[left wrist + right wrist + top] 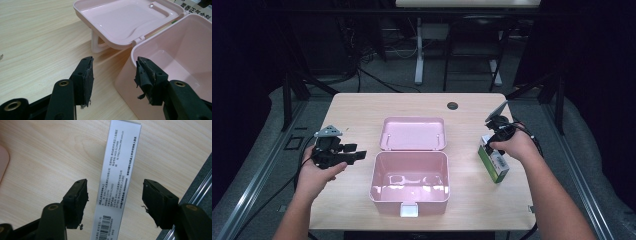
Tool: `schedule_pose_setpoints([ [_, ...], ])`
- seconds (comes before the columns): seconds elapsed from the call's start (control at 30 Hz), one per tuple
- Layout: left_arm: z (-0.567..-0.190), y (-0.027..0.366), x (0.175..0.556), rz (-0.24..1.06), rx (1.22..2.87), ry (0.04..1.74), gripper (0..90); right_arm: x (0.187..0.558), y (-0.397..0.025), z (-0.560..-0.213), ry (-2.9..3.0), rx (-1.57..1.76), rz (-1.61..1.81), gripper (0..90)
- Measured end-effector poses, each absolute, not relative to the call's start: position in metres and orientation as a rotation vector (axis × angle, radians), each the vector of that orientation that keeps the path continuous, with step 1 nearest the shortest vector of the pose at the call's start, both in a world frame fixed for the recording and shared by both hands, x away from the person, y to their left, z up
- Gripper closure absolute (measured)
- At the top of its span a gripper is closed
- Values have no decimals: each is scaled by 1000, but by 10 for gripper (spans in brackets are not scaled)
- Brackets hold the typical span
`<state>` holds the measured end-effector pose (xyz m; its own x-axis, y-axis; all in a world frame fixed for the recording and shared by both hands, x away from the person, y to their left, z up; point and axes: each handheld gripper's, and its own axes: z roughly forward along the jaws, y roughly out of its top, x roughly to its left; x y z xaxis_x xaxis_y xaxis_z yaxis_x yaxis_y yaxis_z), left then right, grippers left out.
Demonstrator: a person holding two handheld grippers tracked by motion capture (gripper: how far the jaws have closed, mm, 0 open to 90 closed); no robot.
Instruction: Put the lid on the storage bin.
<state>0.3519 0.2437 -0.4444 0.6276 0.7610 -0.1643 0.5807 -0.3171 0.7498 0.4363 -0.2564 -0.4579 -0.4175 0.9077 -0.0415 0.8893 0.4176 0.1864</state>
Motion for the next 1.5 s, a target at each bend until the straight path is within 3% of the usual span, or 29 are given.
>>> schedule_pose_setpoints([
  [0.07, -445, 244, 352, 283, 2020, 1052, 480, 437, -256, -459, 2542, 1612, 206, 320],
  [0.2, -445, 245, 352, 281, 2010, 1060, 479, 439, -254, -462, 2548, 1621, 181, 317],
  [0.47, -445, 246, 353, 277, 2009, 1060, 477, 445, -251, -472, 2571, 1680, 122, 466],
  [1.5, -447, 246, 354, 281, 2014, 1063, 477, 449, -250, -488, 2559, 1746, 44, 597],
])
